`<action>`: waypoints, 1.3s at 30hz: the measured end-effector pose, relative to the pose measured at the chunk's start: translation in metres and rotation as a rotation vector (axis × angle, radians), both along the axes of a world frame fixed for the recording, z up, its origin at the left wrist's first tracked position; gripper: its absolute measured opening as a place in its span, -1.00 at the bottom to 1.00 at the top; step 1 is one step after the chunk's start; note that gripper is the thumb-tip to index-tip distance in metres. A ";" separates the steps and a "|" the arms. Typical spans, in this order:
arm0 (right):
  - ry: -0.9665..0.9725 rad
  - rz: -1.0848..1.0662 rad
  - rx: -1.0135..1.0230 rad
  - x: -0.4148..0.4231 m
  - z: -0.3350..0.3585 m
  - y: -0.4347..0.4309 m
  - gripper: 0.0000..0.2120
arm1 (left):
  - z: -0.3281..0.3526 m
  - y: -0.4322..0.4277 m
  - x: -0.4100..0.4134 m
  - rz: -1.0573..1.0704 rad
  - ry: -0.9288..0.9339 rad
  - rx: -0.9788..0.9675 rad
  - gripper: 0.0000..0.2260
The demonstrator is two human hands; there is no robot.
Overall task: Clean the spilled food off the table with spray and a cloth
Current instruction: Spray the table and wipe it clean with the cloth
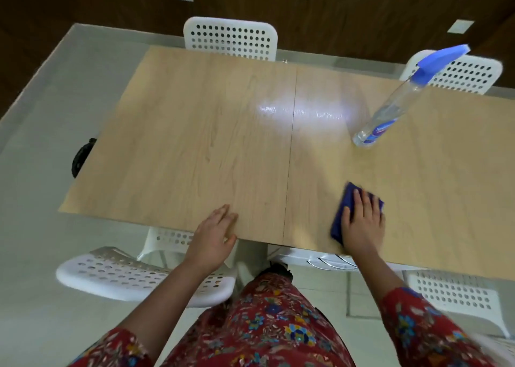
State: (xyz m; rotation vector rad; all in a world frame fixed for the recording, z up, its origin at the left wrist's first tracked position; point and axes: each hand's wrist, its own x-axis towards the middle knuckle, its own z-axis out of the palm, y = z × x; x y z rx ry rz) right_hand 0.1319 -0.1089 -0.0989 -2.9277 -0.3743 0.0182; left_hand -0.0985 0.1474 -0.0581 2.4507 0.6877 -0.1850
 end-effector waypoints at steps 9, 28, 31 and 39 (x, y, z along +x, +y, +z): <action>0.157 0.492 -0.003 -0.069 0.007 0.091 -0.39 | 0.003 -0.006 0.006 0.056 -0.040 -0.082 -0.58; 0.328 0.686 -0.081 -0.139 0.042 0.144 -0.40 | 0.033 -0.013 -0.035 0.674 -0.287 -0.403 -0.72; 0.615 0.543 0.457 -0.126 0.065 0.126 -0.61 | 0.039 -0.034 -0.029 0.743 -0.279 -0.468 -0.69; 0.689 0.817 0.229 -0.097 0.051 0.059 -0.50 | 0.013 -0.106 0.066 1.142 -0.293 -0.762 -0.52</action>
